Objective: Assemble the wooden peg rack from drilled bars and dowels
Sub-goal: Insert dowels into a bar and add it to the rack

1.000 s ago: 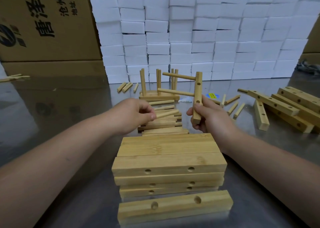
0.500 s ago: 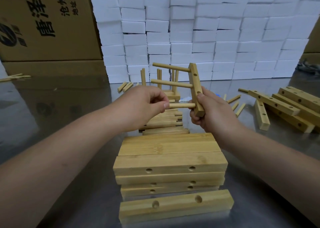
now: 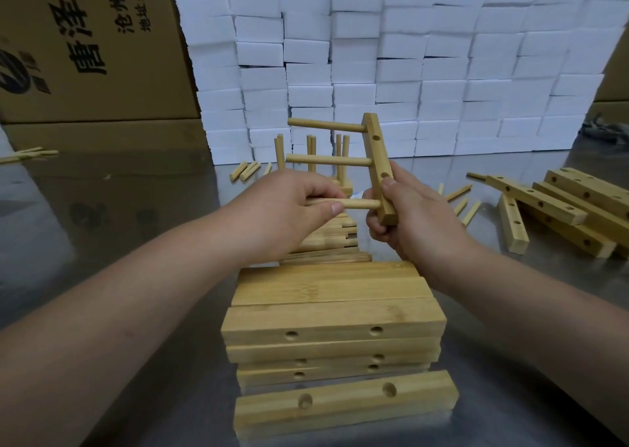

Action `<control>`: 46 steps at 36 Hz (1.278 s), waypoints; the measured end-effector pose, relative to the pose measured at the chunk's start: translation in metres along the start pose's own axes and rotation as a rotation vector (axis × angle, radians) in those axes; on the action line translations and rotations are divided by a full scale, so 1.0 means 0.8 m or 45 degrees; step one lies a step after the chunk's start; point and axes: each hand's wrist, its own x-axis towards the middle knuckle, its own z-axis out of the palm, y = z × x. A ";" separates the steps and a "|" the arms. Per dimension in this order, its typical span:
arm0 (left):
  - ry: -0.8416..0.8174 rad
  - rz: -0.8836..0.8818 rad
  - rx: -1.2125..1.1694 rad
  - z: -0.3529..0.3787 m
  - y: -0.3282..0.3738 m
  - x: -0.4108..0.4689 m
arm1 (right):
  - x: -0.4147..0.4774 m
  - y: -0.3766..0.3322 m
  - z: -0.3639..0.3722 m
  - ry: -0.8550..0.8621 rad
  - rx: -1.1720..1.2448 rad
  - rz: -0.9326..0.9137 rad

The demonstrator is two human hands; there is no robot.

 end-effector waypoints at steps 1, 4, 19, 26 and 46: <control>-0.008 -0.011 0.011 0.000 0.000 0.000 | 0.000 0.001 0.000 -0.018 0.028 0.001; -0.031 -0.025 0.037 0.002 0.002 0.000 | 0.003 0.005 0.001 -0.054 0.107 0.003; -0.047 -0.094 -0.035 0.007 0.005 0.000 | 0.008 0.014 -0.003 -0.078 0.240 -0.038; -0.071 -0.225 -0.327 0.004 0.005 0.001 | 0.011 0.020 -0.002 -0.082 0.129 -0.127; 0.014 -0.183 0.070 -0.038 -0.005 0.005 | 0.013 -0.002 -0.023 -0.014 -0.022 -0.021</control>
